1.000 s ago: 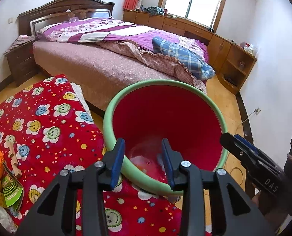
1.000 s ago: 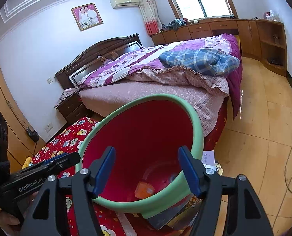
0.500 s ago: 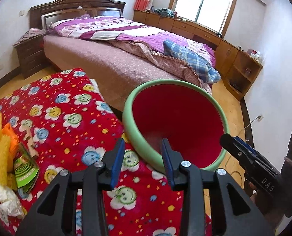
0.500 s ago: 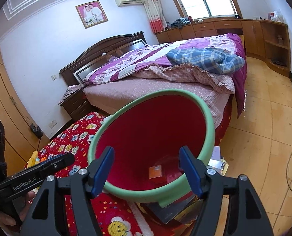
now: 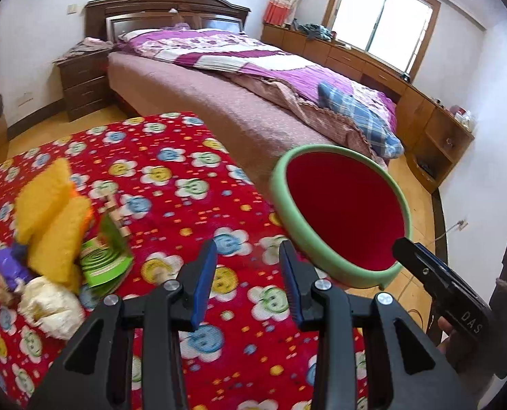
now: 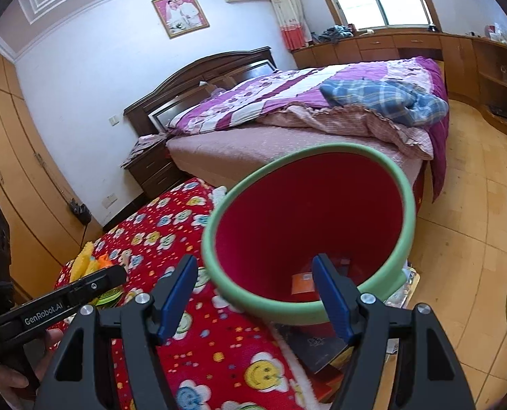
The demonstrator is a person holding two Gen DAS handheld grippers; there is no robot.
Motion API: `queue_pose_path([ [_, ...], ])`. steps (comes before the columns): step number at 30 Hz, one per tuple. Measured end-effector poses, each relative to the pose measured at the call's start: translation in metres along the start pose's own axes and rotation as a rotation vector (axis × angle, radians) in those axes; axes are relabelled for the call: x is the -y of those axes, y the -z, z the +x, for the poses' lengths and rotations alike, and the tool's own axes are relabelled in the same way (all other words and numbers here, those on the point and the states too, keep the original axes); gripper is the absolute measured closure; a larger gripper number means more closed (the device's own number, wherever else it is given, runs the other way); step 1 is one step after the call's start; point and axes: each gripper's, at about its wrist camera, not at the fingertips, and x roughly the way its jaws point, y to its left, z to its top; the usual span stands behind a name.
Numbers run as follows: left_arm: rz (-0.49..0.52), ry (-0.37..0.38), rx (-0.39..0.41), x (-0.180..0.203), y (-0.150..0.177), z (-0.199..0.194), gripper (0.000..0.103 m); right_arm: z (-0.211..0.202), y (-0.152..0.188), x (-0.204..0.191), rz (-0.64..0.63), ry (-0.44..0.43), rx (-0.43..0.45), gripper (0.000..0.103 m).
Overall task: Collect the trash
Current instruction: 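Move both open tools back over the trash on the quilt, then grasp the purple plastic wrapper with the left tool and lift it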
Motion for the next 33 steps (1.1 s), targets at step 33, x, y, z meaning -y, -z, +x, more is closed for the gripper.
queue_pose_path([
  [33,-0.198,-0.308,0.022,-0.174,0.034,-0.063,0.041,0.010,0.035,-0.091,-0.091,-0.093,-0.129,0.027],
])
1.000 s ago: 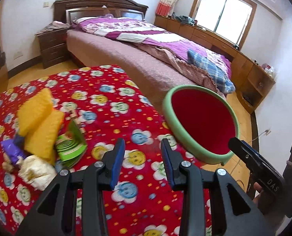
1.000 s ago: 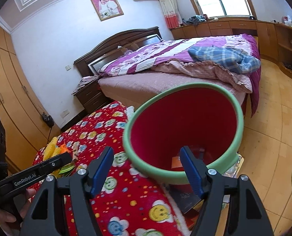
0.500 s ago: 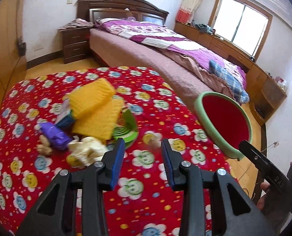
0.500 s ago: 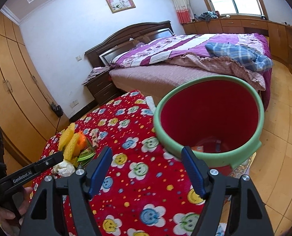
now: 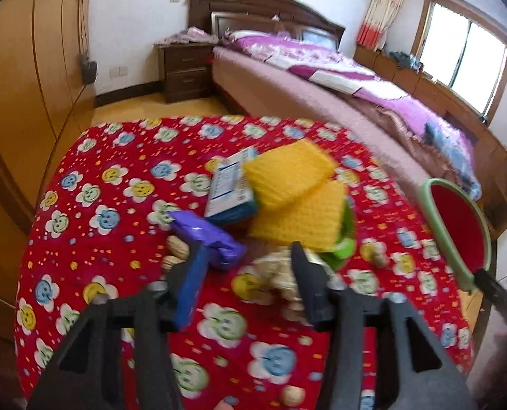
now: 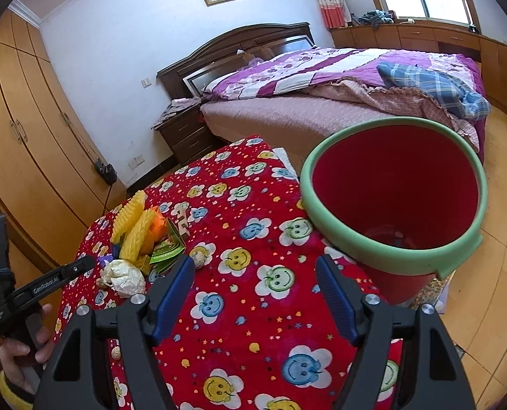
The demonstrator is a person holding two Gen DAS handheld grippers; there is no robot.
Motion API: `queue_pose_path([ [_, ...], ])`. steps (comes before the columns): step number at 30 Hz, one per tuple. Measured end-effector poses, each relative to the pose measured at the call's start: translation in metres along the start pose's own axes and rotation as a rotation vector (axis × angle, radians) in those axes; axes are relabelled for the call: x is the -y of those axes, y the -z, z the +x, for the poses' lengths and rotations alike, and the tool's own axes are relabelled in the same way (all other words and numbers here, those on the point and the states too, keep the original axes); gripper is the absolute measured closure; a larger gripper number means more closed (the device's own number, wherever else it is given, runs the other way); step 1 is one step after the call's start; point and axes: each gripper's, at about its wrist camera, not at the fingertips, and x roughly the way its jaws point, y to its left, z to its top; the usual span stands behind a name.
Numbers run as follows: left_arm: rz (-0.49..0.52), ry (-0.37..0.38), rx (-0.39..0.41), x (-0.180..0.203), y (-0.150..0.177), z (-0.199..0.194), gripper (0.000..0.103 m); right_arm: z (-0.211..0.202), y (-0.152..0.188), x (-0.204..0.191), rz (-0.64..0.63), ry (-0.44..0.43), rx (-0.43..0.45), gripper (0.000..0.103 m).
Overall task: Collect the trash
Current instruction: 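Grasp the purple plastic wrapper with the left tool and lift it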
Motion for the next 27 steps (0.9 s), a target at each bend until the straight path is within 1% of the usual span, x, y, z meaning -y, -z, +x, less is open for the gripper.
queue_pose_path([
  [6,0.004,-0.052,-0.061,-0.024,-0.003,0.034,0.040,0.010,0.001,-0.002,-0.005,0.011,-0.027,0.027],
  [9,-0.054,-0.022,-0.042,-0.036,-0.009,0.042,0.040,0.016,0.000,-0.003,-0.007,0.017,-0.041,0.027],
  [11,-0.073,-0.008,-0.035,-0.040,-0.014,0.049,0.040,0.019,0.000,-0.004,-0.014,0.021,-0.043,0.027],
  [15,-0.086,-0.032,-0.051,-0.044,-0.018,0.067,0.040,0.025,-0.001,-0.007,-0.024,0.025,-0.055,0.027],
  [18,-0.114,-0.031,-0.073,-0.047,-0.016,0.078,0.040,0.028,-0.001,-0.007,-0.030,0.030,-0.064,0.027],
  [20,-0.115,-0.041,-0.055,-0.047,-0.015,0.080,0.040,0.031,-0.001,-0.007,-0.033,0.031,-0.070,0.027],
  [23,-0.109,-0.060,-0.055,-0.043,-0.013,0.081,0.040,0.036,-0.002,-0.008,-0.033,0.033,-0.085,0.027],
  [25,-0.100,-0.062,-0.060,-0.040,-0.012,0.080,0.043,0.039,-0.002,-0.011,-0.036,0.027,-0.090,0.027],
  [26,-0.100,-0.050,-0.061,-0.038,-0.012,0.078,0.051,0.039,-0.003,-0.012,-0.041,0.025,-0.090,0.027],
  [27,-0.100,-0.022,-0.061,-0.037,-0.012,0.076,0.058,0.040,-0.003,-0.014,-0.047,0.022,-0.089,0.027],
])
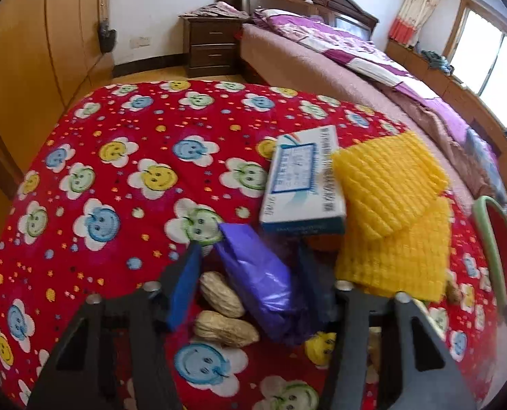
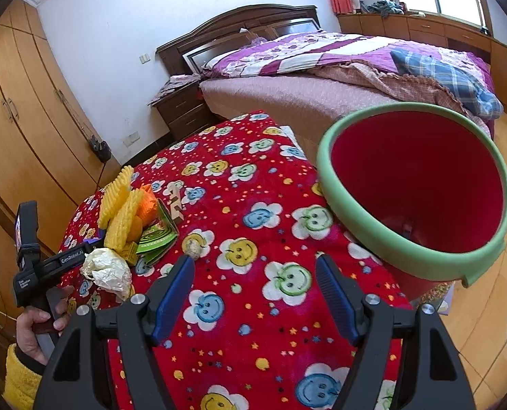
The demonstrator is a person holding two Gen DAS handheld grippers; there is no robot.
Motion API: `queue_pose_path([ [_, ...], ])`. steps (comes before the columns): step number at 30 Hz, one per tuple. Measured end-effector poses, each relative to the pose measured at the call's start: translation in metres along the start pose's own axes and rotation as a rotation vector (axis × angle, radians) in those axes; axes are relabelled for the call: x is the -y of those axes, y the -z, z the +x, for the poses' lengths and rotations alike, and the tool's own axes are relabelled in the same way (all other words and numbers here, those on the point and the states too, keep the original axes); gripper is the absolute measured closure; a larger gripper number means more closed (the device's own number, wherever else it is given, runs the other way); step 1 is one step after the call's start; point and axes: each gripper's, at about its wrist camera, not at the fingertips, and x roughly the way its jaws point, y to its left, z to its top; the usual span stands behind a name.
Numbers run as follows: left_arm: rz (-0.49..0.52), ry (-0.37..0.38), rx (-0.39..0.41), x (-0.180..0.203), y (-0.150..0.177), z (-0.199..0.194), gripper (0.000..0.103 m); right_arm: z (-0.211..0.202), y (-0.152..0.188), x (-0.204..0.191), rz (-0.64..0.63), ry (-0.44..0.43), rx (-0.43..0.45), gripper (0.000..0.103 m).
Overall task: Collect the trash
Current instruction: 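Grasp the purple plastic wrapper with the left tool and lift it, then grasp the yellow foam fruit net with the right tool while the left tool holds the wrapper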
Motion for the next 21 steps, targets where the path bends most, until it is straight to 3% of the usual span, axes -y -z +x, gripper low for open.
queue_pose_path([
  [5,-0.008,0.077,0.015,-0.001,0.001,-0.015,0.082,0.004,-0.007,-0.015,-0.031,-0.025,0.012,0.027],
  [13,-0.032,0.137,0.090,-0.012,-0.002,-0.052,0.083,0.011,-0.017,-0.046,-0.089,-0.075,0.011,0.027],
  [21,-0.079,0.078,0.106,-0.045,-0.010,-0.059,0.083,0.031,-0.037,-0.082,-0.122,-0.164,-0.023,0.027],
])
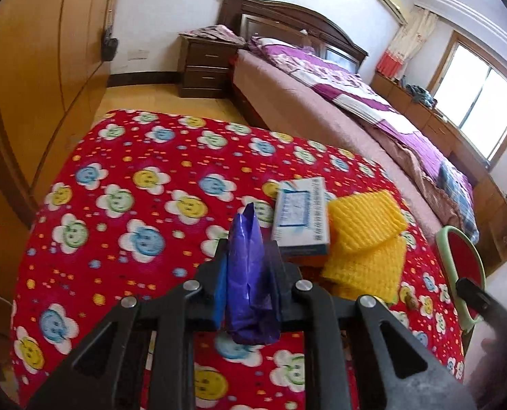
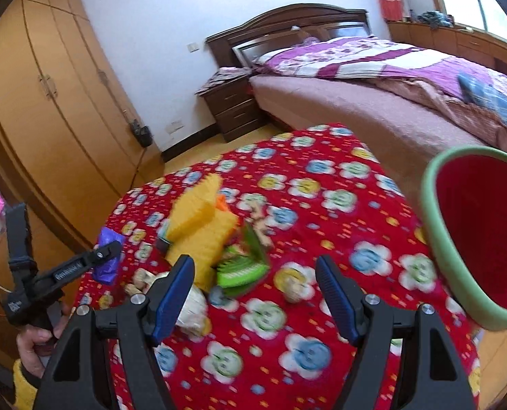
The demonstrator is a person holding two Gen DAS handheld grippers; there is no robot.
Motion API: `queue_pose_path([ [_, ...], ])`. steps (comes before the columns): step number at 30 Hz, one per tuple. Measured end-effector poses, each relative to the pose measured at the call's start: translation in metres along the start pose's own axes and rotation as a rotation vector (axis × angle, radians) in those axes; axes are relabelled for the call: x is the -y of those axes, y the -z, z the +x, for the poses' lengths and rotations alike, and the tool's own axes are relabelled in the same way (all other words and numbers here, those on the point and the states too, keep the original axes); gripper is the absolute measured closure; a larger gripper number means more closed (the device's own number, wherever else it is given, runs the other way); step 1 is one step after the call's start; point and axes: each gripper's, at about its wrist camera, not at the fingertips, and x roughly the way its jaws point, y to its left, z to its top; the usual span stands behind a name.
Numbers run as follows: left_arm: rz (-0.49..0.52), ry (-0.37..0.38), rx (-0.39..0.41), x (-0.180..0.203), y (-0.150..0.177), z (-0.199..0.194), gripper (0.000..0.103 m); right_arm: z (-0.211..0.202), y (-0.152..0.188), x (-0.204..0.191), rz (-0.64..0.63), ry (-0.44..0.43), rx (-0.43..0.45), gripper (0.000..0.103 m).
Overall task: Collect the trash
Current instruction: 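Grasp the yellow foam fruit net with the right tool while the left tool holds the wrapper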
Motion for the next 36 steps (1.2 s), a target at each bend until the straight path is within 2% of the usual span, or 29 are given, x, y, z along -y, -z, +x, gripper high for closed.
queue_pose_path([
  [4,-0.033,-0.013,-0.007,-0.015,-0.001,0.004,0.083,0.018,-0.018,-0.010,-0.019,-0.017,-0.018,0.027],
  [7,-0.050,0.005,-0.002,-0.021,0.000,0.006,0.083,0.037,-0.032,-0.014,-0.021,-0.029,-0.040,0.028],
  [11,-0.064,0.017,0.006,-0.022,0.001,0.007,0.083,0.063,-0.045,-0.020,-0.024,-0.054,-0.076,0.042],
  [19,-0.071,0.047,0.016,-0.019,0.005,0.004,0.083,0.097,-0.059,-0.022,0.013,-0.101,-0.125,0.051],
  [21,-0.071,0.053,0.014,-0.016,0.007,0.004,0.083,0.100,-0.060,-0.023,0.012,-0.107,-0.132,0.058],
  [23,-0.068,0.061,0.017,-0.013,0.009,0.004,0.083,0.103,-0.059,-0.025,0.001,-0.110,-0.137,0.076],
  [25,-0.057,0.069,0.011,-0.010,0.010,0.004,0.083,0.102,-0.057,-0.026,-0.012,-0.106,-0.134,0.090],
  [36,-0.055,0.121,0.039,0.003,0.017,-0.020,0.083,0.057,-0.040,-0.033,-0.019,-0.185,-0.045,0.092],
])
